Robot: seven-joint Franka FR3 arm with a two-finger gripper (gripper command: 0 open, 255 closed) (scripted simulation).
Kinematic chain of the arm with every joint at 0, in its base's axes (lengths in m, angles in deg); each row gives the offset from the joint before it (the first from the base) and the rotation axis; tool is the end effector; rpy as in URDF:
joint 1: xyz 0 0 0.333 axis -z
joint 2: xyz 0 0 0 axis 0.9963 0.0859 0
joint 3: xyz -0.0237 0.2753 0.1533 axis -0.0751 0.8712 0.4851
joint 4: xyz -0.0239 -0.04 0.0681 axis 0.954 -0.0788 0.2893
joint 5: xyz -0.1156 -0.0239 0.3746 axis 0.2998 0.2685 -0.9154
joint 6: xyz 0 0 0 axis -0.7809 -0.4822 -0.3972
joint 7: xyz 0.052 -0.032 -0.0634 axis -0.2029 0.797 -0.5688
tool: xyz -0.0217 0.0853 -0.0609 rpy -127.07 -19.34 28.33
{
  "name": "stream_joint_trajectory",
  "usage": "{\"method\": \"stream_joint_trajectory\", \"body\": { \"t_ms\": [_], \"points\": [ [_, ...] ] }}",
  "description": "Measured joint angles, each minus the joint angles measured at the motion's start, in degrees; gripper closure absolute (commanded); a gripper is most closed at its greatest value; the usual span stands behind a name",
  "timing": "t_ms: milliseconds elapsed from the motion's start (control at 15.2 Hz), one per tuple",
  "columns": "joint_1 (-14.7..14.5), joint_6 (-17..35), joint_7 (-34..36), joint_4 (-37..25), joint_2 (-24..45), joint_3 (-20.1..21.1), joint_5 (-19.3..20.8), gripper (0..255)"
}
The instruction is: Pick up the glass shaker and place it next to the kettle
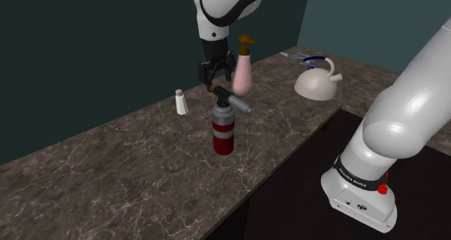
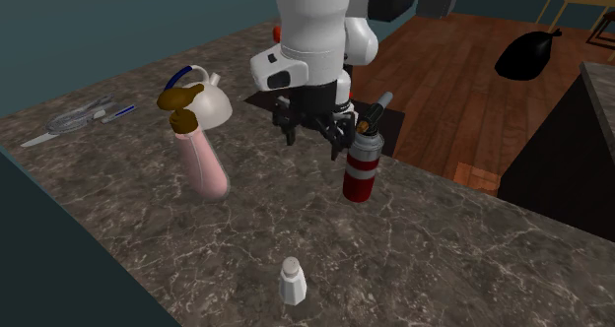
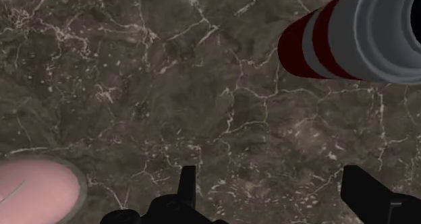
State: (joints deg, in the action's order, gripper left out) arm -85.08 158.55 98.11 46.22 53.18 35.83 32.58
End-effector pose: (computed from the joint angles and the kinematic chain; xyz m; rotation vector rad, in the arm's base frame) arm 0.4803 0.1487 0.4541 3.1157 0.0600 -0.1127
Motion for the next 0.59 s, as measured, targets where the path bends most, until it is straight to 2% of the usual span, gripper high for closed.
{"method": "stream_joint_trajectory", "body": {
  "t_ms": [330,594],
  "points": [
    [-0.7,2.6,6.2,-9.3,11.0,1.6,5.6,0],
    [-2.4,3.6,10.9,-17.8,20.1,1.8,10.6,0]
  ]
}}
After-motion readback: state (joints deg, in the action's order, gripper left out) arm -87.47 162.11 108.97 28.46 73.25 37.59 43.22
